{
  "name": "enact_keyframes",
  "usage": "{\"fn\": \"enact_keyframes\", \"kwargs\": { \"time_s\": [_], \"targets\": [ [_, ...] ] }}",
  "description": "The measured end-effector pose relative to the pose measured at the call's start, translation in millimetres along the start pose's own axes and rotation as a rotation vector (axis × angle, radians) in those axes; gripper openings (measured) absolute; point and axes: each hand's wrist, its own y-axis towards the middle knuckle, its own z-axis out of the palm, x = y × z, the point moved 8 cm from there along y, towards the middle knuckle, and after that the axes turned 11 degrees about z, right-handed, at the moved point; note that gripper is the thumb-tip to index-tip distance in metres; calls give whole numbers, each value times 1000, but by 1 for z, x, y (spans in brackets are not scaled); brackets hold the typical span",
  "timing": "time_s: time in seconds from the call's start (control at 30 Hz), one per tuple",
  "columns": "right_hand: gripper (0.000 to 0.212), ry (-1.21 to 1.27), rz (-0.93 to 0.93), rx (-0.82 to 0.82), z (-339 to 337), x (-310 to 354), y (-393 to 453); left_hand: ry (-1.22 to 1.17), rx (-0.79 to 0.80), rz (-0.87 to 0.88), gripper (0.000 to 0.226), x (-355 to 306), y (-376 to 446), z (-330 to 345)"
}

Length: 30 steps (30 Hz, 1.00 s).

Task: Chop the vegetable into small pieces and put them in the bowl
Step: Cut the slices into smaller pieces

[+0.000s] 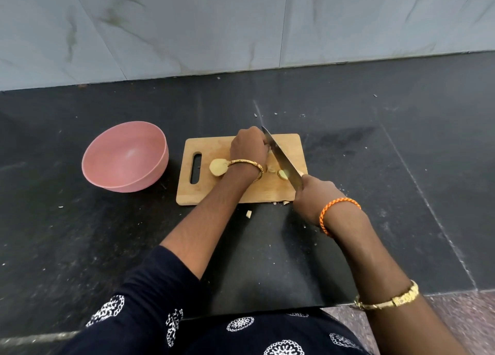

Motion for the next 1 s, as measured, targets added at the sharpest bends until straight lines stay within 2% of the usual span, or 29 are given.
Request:
{"fn": "enact_keyframes", "kwargs": {
  "time_s": [0.13, 0.3, 0.57, 0.73, 0.87, 1.0],
  "targets": [
    [25, -2, 18, 30, 0, -17, -11, -14, 13, -6, 13, 1, 3, -4],
    [28, 147, -18, -28, -13, -24, -18, -37, 167, 50, 17, 7, 0, -1],
    [32, 223, -32, 9, -13, -16, -1, -125, 227, -37, 5, 6, -4, 7],
    [31, 244, -24, -8, -15, -18, 0, -85, 227, 18, 11, 4, -5, 6],
    [29, 257, -45, -34, -14, -19, -3, -229, 199, 25, 19, 8, -3, -11],
    [28, 267, -75, -80, -10, -14, -8, -480, 168, 24, 35, 21, -1, -41]
  ]
}}
